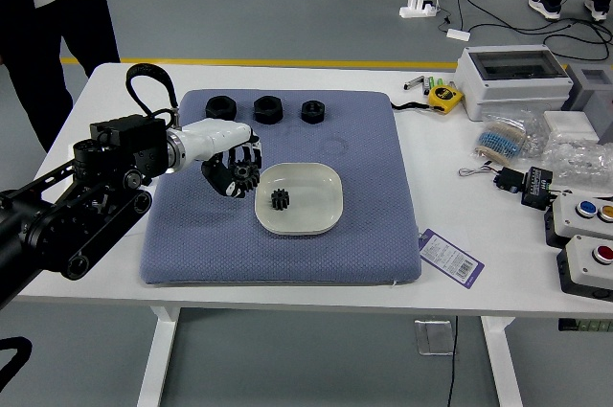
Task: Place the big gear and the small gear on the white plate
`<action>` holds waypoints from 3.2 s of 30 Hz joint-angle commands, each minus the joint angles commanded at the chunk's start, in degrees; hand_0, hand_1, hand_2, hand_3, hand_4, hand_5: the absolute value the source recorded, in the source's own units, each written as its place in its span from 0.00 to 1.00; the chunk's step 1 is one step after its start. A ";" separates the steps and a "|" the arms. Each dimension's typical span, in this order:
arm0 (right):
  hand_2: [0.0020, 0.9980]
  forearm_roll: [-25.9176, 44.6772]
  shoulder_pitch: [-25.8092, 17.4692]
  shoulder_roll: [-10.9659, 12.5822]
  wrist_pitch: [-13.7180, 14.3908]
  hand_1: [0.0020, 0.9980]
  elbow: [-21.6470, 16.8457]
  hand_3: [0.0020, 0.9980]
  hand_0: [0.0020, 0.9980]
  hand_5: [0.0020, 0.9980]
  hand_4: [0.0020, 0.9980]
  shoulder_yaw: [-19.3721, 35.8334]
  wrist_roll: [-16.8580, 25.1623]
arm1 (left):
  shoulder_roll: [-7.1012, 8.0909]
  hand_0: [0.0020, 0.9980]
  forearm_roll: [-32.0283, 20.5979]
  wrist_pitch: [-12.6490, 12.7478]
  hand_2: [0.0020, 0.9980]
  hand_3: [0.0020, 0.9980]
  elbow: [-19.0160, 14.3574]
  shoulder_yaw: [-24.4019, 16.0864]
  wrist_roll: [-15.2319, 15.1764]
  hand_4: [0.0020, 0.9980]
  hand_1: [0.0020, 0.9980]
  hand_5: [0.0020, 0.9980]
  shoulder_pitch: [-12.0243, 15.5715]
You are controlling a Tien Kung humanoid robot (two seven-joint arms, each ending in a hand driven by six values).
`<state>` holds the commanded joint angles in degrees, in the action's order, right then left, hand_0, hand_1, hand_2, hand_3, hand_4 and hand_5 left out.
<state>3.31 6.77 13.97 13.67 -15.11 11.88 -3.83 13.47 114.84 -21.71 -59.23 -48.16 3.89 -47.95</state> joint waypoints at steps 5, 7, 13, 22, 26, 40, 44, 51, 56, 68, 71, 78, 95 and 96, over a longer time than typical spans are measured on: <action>0.74 0.20 0.10 0.00 0.06 0.66 0.01 0.59 0.68 0.71 0.80 -0.03 0.04 | -2.67 0.33 -0.29 2.13 0.44 0.55 1.15 -0.48 -0.63 0.82 0.38 0.00 0.45; 0.74 0.14 0.17 0.00 0.09 0.66 0.01 0.59 0.68 0.71 0.80 -0.03 0.02 | -3.64 0.33 -0.51 3.12 0.44 0.55 1.62 -0.15 -0.94 0.82 0.37 0.00 0.56; 0.74 -0.46 0.46 0.09 0.11 0.66 -0.07 0.59 0.69 0.71 0.80 0.16 -0.13 | -6.65 0.33 -1.09 6.77 0.47 0.57 3.88 1.10 -1.90 0.75 0.40 0.00 0.28; 0.74 -1.09 1.06 0.28 0.24 0.66 -0.23 0.59 0.69 0.71 0.80 0.45 -0.30 | -10.18 0.33 -0.65 9.35 0.47 0.57 5.78 2.23 -2.13 0.74 0.41 0.00 -0.24; 0.74 -1.21 1.33 0.39 0.28 0.66 -0.32 0.59 0.69 0.71 0.80 0.42 -0.27 | -11.13 0.33 -0.32 10.06 0.50 0.58 7.40 3.20 -2.20 0.72 0.45 0.00 -0.67; 0.74 -1.41 1.57 0.59 0.29 0.66 -0.43 0.59 0.69 0.72 0.80 0.39 -0.01 | -12.19 0.44 1.07 10.61 0.59 0.60 11.46 4.55 -1.37 0.97 0.56 0.16 -1.39; 0.74 -1.92 1.41 0.59 0.28 0.66 -0.44 0.59 0.69 0.72 0.80 0.63 -0.15 | -12.35 0.50 0.29 11.61 0.71 0.81 11.52 4.58 -0.87 1.00 0.65 0.19 -1.33; 0.74 -2.50 0.96 0.51 0.34 0.66 -0.45 0.59 0.69 0.72 0.81 0.96 -0.35 | -12.62 0.53 -0.93 13.13 0.74 0.86 11.84 4.52 -1.26 1.00 0.67 0.23 -1.18; 0.74 -2.46 0.69 0.45 0.37 0.66 -0.44 0.59 0.69 0.72 0.81 1.00 -0.34 | -12.38 0.54 -0.80 14.86 0.75 0.86 11.40 3.82 -1.78 1.00 0.67 0.25 -0.88; 0.74 -1.81 0.11 0.33 0.20 0.66 -0.28 0.59 0.69 0.72 0.81 0.66 -0.02 | -11.83 0.51 -2.61 22.02 0.69 0.75 6.21 -9.24 -2.86 0.92 0.63 0.25 5.26; 0.74 -1.15 0.04 0.31 0.13 0.66 -0.22 0.59 0.69 0.72 0.81 0.35 0.19 | -11.98 0.51 -7.78 24.11 0.69 0.75 4.31 -15.69 -2.45 0.92 0.63 0.25 8.61; 0.74 -0.05 0.03 0.33 0.04 0.66 -0.06 0.59 0.69 0.71 0.81 -0.21 0.59 | -10.93 0.46 -22.85 21.72 0.58 0.62 -0.79 -26.68 0.60 0.83 0.55 0.26 15.29; 0.74 0.92 -0.43 0.10 -0.14 0.66 0.21 0.59 0.69 0.71 0.81 -0.70 0.96 | -11.20 0.55 -51.31 20.72 0.62 0.62 -13.46 -37.45 -1.54 0.82 0.58 0.31 31.21; 0.74 0.94 -0.44 0.09 -0.14 0.66 0.22 0.59 0.69 0.71 0.81 -0.71 0.96 | -11.21 0.61 -51.60 20.85 0.63 0.62 -13.72 -37.57 -1.86 0.82 0.59 0.33 31.63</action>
<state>4.25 6.33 14.06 13.52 -14.89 11.17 -2.87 2.26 63.25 -0.86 -72.95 -85.73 2.02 -16.32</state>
